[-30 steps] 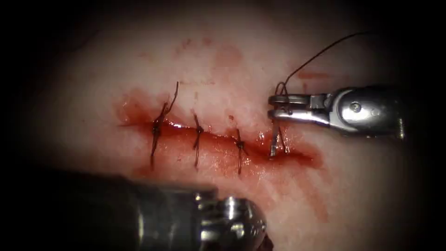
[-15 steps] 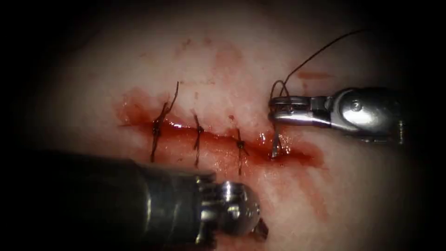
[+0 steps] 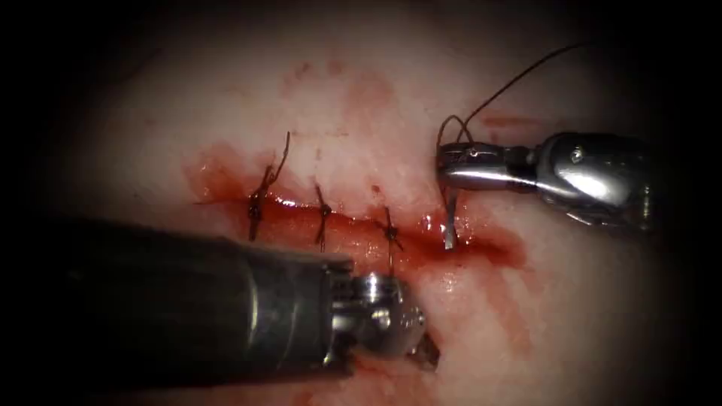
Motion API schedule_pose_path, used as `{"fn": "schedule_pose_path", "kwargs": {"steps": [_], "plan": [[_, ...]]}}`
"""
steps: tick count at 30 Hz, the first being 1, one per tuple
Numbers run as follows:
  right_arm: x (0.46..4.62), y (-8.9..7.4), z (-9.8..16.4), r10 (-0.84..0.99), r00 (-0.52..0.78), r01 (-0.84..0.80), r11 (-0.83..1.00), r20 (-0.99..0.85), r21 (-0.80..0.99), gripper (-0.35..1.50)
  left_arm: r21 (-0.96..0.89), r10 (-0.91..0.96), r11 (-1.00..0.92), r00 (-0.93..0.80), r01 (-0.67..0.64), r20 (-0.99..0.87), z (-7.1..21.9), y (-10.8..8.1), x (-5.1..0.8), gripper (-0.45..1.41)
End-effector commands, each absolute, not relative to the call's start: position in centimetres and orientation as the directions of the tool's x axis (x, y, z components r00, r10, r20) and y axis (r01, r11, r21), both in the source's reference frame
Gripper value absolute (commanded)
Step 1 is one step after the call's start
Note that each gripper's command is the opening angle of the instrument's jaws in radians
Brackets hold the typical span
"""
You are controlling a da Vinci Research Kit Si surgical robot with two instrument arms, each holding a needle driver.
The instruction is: Wound Closure
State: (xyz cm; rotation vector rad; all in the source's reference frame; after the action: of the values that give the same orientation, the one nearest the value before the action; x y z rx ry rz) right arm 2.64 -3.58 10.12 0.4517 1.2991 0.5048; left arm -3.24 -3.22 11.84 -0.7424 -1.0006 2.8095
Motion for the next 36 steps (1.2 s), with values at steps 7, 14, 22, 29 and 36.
{"fn": "schedule_pose_path", "kwargs": {"steps": [7,14,22,29,36], "plan": [[2.71,-3.69,10.27,0.66,0.19,-0.099,0.749,-0.727,0.655,-0.35,-0.608,0.223,-0.788,-0.876,0.096,-0.427,11.86,-3.2,-3.27,-0.42],[2.7,-3.72,10.28,0.725,0.188,-0.107,0.685,-0.662,0.72,-0.35,-0.608,0.226,-0.788,-0.873,0.097,-0.432,11.86,-3.19,-3.27,-0.42],[2.71,-3.74,10.26,0.775,0.186,-0.114,0.628,-0.604,0.77,-0.35,-0.605,0.229,-0.79,-0.87,0.096,-0.436,11.88,-3.17,-3.27,-0.43],[2.71,-3.78,10.26,0.817,0.185,-0.105,0.569,-0.546,0.816,-0.35,-0.601,0.231,-0.794,-0.866,0.095,-0.443,11.93,-3.14,-3.24,-0.45],[2.72,-3.83,10.25,0.837,0.19,-0.098,0.537,-0.514,0.838,-0.35,-0.597,0.232,-0.797,-0.865,0.093,-0.446,11.95,-3.12,-3.23,-0.45]]}}
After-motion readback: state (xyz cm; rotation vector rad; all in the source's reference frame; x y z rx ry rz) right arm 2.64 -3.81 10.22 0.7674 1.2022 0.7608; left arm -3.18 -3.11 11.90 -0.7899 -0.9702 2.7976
